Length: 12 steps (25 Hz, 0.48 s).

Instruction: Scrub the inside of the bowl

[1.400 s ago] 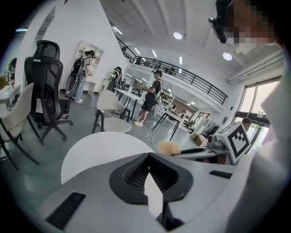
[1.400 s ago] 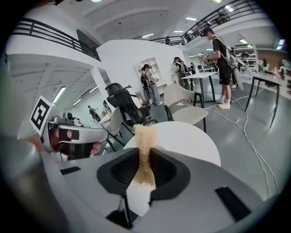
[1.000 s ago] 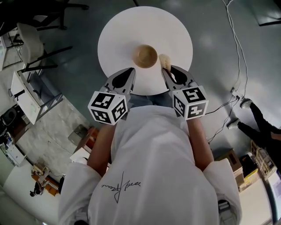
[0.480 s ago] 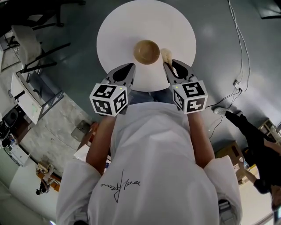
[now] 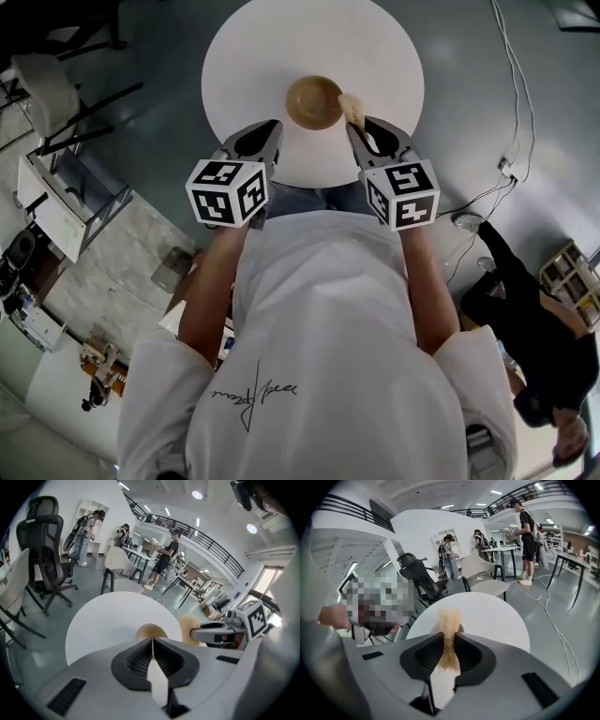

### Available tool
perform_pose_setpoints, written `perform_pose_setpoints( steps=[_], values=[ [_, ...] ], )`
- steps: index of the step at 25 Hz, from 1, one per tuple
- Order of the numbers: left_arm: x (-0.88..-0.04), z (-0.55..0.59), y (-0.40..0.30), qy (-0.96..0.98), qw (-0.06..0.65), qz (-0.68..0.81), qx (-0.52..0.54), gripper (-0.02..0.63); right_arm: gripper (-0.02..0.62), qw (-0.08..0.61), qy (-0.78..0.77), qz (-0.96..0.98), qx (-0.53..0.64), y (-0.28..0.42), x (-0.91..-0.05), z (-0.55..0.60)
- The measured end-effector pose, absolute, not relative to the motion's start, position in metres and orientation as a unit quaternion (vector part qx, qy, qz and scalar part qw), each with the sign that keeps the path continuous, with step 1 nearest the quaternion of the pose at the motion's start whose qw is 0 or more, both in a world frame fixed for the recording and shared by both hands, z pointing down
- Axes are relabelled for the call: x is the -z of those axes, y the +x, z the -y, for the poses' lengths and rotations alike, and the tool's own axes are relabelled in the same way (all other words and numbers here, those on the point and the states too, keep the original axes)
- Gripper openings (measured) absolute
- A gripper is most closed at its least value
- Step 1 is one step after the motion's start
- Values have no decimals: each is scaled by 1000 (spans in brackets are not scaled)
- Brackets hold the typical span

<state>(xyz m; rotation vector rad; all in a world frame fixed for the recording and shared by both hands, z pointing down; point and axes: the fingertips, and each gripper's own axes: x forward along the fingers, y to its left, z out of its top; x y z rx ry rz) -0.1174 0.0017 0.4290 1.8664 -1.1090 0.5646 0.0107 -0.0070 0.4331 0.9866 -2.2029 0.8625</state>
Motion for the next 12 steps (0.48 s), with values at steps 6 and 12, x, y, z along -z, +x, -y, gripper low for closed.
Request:
perform_pose_setpoints(
  steps=[6,12],
  values=[
    [-443,2,-118,745,447,439,-228,8,86,307,355,825,-315,10,-449,5],
    [-458,5,-118,738,463,434,-230,8,86,302,361,829,-300,15,-455,9]
  ],
)
